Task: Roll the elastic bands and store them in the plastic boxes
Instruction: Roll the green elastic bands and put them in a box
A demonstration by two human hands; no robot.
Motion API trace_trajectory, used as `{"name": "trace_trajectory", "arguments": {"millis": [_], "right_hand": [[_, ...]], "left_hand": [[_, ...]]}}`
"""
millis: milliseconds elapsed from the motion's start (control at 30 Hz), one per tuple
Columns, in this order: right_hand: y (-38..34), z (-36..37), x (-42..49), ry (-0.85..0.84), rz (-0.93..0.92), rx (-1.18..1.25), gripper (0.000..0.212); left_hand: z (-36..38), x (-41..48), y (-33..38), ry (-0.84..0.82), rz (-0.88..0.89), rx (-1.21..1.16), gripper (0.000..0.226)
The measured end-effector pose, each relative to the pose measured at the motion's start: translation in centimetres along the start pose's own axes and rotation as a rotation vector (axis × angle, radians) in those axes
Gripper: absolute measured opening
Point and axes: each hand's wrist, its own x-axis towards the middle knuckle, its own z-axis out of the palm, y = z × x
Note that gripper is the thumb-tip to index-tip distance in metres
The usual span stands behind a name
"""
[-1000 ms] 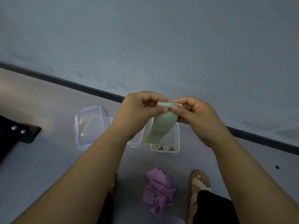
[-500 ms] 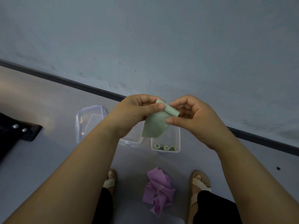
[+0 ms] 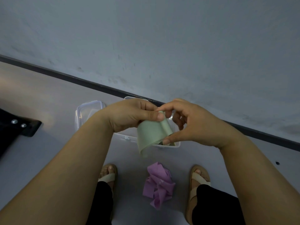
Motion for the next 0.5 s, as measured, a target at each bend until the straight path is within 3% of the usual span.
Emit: {"name": "trace_trajectory", "arguments": {"millis": [267, 400, 500], "right_hand": [[0.24, -0.12, -0.06, 0.091, -0.045, -0.014, 0.053], [-0.01, -0.15, -0.01, 0.041, -0.027, 0.056, 0.063], [-0.08, -0.16, -0.03, 0.023, -0.042, 0.041, 0.067]], "left_hand": [[0.81, 0.30, 0.00, 0.011, 0.021, -0.030, 0.015], [0.75, 0.44, -0.31, 0.054, 0.055, -0.037, 0.011], [0.66, 0.45, -0.45, 0.060, 0.073, -0.013, 0.022]]}}
